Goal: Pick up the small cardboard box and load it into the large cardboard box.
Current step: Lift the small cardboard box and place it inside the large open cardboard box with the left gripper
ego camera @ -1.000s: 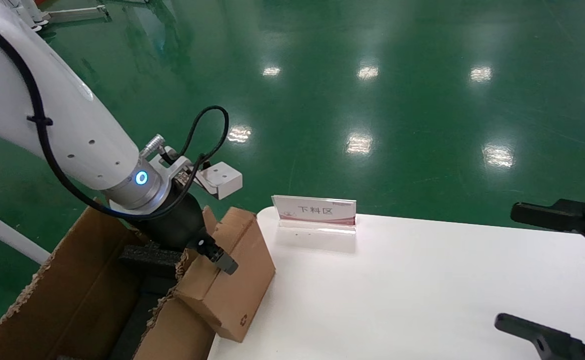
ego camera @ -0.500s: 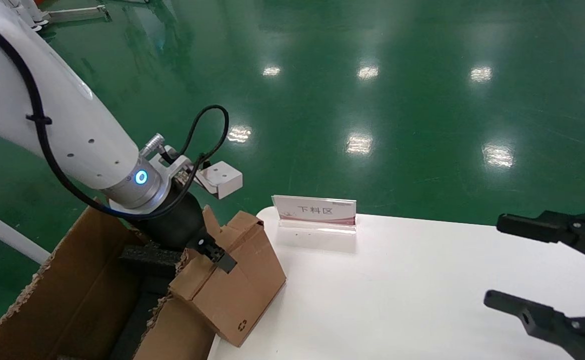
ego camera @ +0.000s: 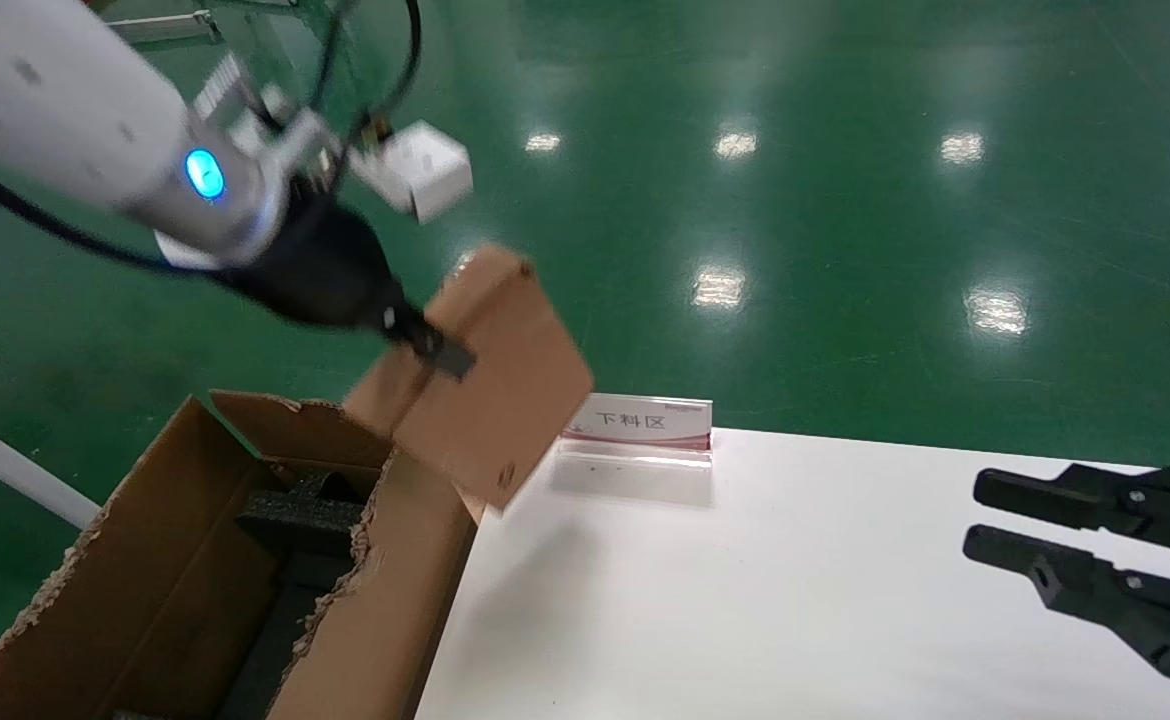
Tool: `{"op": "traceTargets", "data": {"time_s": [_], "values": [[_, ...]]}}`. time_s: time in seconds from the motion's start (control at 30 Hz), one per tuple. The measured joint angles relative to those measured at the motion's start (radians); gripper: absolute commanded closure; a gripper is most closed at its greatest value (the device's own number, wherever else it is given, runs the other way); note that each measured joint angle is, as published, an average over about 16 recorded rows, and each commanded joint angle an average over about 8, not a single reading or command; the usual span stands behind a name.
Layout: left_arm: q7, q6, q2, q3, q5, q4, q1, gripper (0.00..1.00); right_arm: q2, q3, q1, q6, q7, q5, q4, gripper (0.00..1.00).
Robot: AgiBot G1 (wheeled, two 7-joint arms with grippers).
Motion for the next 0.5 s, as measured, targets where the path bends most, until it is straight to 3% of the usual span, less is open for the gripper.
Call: {"op": "traceTargets", "data": {"time_s": [0.27, 0.5], "values": [[0.075, 0.061, -0.022, -0.067, 0.054, -0.004, -0.124, 1.00, 0.000, 0.000, 0.000, 0.000, 0.000, 0.000, 0.000, 0.00], [0.159, 0.100, -0.068, -0.063, 0.096, -0.006, -0.217, 1.00, 0.000, 0.000, 0.000, 0.000, 0.000, 0.000, 0.000, 0.00]]}}
